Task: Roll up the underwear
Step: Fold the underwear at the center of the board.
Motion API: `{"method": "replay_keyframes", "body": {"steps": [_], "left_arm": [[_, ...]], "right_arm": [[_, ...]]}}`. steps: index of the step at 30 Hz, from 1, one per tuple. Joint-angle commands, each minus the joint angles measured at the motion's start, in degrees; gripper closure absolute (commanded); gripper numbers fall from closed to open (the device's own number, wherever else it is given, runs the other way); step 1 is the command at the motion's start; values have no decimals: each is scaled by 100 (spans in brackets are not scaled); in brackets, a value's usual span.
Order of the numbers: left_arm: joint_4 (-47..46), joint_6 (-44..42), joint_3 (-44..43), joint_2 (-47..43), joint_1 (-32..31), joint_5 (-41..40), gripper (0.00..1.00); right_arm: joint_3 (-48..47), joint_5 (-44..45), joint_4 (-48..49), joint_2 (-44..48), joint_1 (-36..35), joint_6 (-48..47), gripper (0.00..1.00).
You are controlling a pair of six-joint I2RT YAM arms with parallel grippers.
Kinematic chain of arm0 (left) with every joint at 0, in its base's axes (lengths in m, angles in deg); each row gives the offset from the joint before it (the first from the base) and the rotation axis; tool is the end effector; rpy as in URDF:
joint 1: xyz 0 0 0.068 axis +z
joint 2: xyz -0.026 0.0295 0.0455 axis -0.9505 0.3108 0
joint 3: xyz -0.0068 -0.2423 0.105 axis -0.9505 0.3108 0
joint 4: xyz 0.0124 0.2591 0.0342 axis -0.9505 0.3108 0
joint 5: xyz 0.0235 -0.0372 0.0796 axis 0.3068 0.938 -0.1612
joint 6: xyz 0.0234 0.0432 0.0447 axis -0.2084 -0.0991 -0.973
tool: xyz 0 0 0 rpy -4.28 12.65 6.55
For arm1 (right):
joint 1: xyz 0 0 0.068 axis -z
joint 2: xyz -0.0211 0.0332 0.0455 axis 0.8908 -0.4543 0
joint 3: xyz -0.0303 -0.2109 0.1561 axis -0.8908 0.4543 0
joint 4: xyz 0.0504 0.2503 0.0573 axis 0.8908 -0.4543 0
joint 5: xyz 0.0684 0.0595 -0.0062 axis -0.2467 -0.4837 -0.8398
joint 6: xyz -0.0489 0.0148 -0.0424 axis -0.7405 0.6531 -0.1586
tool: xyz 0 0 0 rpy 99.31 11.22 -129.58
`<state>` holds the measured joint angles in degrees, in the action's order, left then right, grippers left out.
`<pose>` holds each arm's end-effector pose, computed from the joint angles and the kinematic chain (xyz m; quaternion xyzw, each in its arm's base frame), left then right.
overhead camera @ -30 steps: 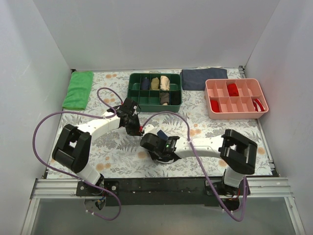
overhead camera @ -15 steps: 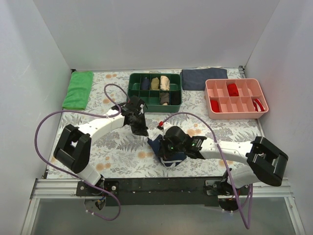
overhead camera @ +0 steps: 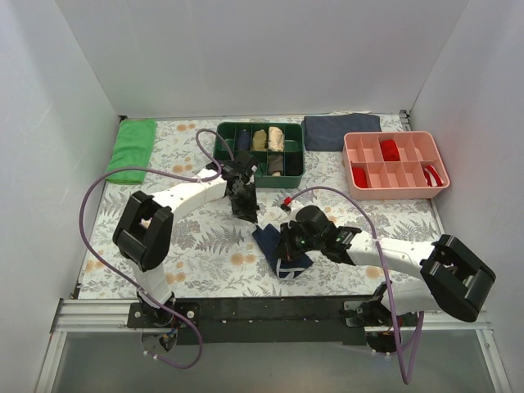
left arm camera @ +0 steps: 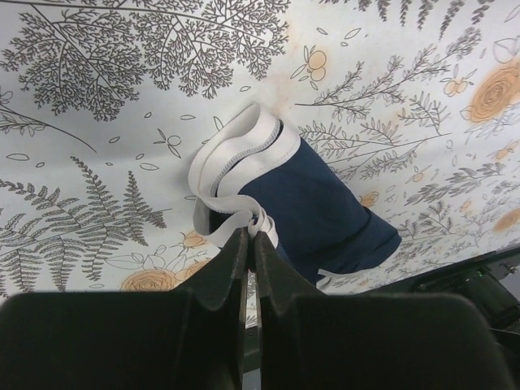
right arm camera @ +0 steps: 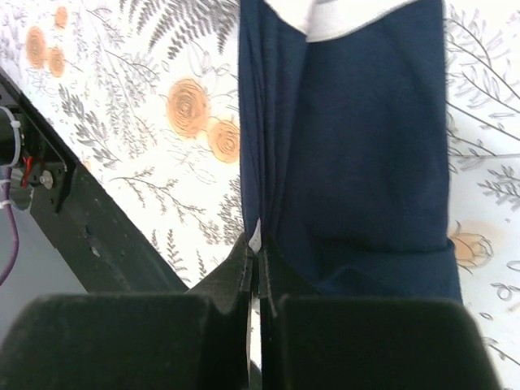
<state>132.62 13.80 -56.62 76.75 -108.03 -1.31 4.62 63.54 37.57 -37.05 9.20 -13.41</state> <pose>0.2817 -0.2153 0.1899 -0.3404 0.9245 -0.1697 0.0247 0.1558 0.2272 0.1631 -0.1933 0.8714 0.3604 0.2709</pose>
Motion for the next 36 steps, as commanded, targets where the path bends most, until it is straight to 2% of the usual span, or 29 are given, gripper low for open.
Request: {"method": "replay_keyframes", "body": {"steps": [1,8,11,13,14,17,20,25,27,33,35,36], "left_arm": [[82,-169,-326,168,-33,-331,100],[285,-212,-984,713,-226,-295,99],[381,-221,-1126,915,-279,-348,93],[478,-230,-1231,1038,-279,-383,100],[513,-221,-1240,1048,-297,-418,100],[653,-204,-1232,1039,-297,-619,91],[724,-213,-1188,1004,-297,-516,94],[890,-221,-1301,1047,-297,-594,88],[1023,-248,-1381,1109,-297,-647,81],[1190,-187,-1548,1145,-297,-770,83],[1120,-108,-1452,1005,-297,-1068,70],[1094,-81,-1417,934,-297,-1086,71]], "right_arm": [[241,-371,-93,192,131,-1,99],[548,-397,92,245,333,43,99],[575,-371,74,192,386,17,99],[584,-388,92,166,429,-10,99],[601,-415,109,148,464,-18,99],[575,-572,180,96,570,-89,99],[566,-669,197,8,658,-150,99],[470,-810,180,-203,737,-264,99],[452,-845,197,-291,772,-273,99],[417,-898,250,-344,808,-335,99],[443,-890,320,-291,808,-309,99],[452,-898,346,-230,808,-291,99]]}}
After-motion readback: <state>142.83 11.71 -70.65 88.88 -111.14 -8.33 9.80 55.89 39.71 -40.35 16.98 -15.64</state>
